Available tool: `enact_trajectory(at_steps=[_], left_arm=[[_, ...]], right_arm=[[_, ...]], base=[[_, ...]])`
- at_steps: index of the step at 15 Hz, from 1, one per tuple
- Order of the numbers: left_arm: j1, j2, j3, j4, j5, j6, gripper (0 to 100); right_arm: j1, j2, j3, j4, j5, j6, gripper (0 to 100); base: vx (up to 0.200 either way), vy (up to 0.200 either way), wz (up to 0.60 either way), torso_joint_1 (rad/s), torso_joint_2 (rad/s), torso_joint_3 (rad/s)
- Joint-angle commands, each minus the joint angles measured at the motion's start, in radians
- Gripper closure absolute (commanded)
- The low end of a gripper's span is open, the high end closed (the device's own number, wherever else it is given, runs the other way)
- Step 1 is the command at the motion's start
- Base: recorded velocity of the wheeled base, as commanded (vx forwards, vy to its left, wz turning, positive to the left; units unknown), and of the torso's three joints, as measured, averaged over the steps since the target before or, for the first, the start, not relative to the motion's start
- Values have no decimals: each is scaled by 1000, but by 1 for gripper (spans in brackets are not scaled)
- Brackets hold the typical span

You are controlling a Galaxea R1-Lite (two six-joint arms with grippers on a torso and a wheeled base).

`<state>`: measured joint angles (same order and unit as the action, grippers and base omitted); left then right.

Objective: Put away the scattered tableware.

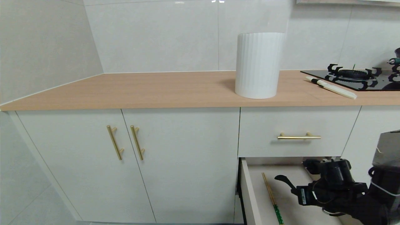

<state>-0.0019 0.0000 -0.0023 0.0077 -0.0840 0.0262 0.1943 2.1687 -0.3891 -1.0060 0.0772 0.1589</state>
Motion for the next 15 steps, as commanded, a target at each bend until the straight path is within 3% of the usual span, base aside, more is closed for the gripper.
enact_trajectory(at_steps=[1,7,15], left_arm=[[0,0,1,0,0,0,0],[0,0,1,0,0,0,0],[0,0,-1,0,0,0,0]], right_arm=[[11,132,-54,-3,-37,11,100],[11,266,-117,-23,-146,14,100],[11,273,-134,-25,-183,19,100]], base=[[0,0,0,0,0,0],[0,0,0,0,0,0],[0,0,0,0,0,0]])
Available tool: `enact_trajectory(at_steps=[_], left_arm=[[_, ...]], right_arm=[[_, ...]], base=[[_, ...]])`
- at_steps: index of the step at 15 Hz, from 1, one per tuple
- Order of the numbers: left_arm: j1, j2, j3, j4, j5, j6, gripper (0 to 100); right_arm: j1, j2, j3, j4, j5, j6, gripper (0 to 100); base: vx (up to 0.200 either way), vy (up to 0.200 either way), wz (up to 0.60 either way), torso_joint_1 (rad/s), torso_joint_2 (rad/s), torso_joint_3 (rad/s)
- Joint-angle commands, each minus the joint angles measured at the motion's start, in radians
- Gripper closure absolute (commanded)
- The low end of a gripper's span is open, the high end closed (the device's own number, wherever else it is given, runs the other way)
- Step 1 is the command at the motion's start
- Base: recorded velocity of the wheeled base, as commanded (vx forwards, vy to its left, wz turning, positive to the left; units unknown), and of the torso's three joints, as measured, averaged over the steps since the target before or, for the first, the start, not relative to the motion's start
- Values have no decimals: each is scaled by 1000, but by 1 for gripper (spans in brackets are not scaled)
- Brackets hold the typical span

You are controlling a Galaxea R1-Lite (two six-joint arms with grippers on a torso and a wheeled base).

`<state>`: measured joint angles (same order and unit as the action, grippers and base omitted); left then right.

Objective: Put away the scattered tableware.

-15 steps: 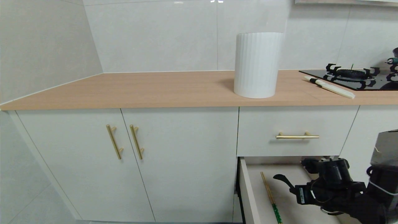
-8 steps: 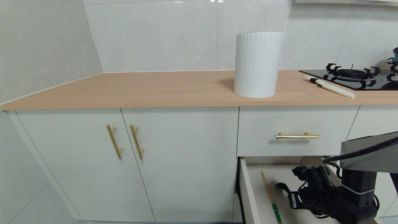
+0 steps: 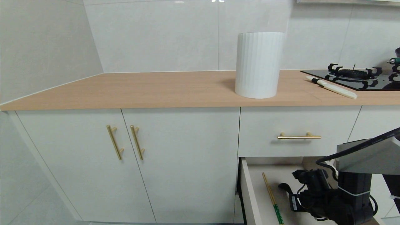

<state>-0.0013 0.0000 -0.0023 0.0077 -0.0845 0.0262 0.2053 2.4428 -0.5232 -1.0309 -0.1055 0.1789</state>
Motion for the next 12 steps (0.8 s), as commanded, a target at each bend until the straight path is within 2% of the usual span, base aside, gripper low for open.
enact_trajectory(at_steps=[1,8,12], left_arm=[[0,0,-1,0,0,0,0],[0,0,-1,0,0,0,0],[0,0,1,0,0,0,0]], right_arm=[[0,-1,0,-2,0,1,0],[0,1,9,-17,-16,1,0],[2,-208,88,-8,-17,-3,0]], base=[[0,0,0,0,0,0],[0,0,0,0,0,0],[0,0,0,0,0,0]])
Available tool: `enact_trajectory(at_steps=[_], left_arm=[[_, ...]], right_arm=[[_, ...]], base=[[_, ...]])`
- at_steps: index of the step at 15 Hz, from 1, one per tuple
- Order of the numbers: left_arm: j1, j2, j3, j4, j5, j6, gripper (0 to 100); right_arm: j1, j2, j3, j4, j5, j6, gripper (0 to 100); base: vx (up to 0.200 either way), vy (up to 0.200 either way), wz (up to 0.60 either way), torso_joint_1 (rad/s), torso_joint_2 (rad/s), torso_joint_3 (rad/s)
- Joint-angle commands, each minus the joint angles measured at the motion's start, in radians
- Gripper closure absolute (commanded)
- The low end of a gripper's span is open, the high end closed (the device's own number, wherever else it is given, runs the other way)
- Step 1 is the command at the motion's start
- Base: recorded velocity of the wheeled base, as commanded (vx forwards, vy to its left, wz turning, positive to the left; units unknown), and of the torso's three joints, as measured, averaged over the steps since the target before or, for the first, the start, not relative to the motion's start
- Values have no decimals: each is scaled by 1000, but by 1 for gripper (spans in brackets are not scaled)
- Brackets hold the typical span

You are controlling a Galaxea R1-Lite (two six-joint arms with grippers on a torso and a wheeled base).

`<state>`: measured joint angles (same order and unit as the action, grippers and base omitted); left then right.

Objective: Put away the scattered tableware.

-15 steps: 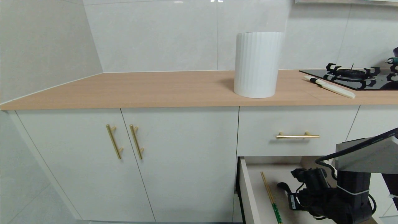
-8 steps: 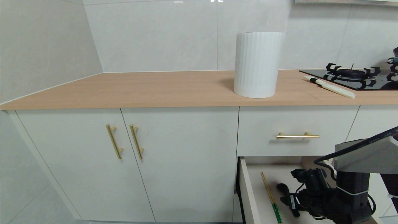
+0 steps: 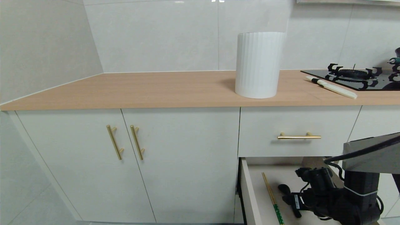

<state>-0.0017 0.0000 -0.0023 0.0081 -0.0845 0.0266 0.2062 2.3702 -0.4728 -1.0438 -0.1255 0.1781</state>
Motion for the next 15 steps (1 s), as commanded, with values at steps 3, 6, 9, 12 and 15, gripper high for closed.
enact_trajectory(at_steps=[3,6,9,12,15], left_arm=[[0,0,1,0,0,-1,0],[0,0,-1,0,0,1,0],[0,0,-1,0,0,-1,0],[0,0,-1,0,0,-1,0],[0,0,-1,0,2,-2,0]], right_arm=[[-1,-261,46,44,3,-3,0],[-1,-509,26,261,3,-5,0],[4,-744,-49,556,9,-5,0],[10,-918,-142,869,80,-6,0],[24,-951,-165,958,95,-8,0]], base=[[0,0,0,0,0,0],[0,0,0,0,0,0],[0,0,0,0,0,0],[-133,0,0,-2,2,0],[-200,0,0,2,4,2]])
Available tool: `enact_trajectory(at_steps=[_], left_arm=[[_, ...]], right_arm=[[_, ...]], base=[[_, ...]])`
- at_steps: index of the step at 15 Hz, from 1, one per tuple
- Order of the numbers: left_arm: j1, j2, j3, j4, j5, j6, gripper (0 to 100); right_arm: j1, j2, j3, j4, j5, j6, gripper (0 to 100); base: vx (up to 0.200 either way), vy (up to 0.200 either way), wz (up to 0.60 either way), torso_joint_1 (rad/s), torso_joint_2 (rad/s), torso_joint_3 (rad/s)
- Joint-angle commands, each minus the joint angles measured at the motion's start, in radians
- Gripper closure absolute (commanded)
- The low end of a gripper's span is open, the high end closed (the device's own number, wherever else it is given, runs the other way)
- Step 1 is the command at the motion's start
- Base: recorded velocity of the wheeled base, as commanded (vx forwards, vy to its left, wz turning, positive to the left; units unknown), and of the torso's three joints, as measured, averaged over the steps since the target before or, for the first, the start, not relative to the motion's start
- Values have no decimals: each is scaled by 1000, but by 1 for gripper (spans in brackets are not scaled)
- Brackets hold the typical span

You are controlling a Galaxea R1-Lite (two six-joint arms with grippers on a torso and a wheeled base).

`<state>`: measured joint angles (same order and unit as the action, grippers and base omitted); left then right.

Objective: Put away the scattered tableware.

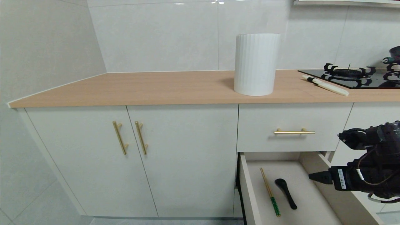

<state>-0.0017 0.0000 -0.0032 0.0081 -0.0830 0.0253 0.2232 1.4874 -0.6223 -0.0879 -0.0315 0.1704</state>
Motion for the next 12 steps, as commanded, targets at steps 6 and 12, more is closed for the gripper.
enact_trajectory(at_steps=[6,12], left_arm=[[0,0,0,0,0,-1,0],[0,0,0,0,0,1,0]], right_arm=[[94,-61,-14,152,1,-8,0],[142,-6,-14,384,68,-137,0]], base=[[-200,0,0,-2,4,6],[0,0,0,0,0,0]])
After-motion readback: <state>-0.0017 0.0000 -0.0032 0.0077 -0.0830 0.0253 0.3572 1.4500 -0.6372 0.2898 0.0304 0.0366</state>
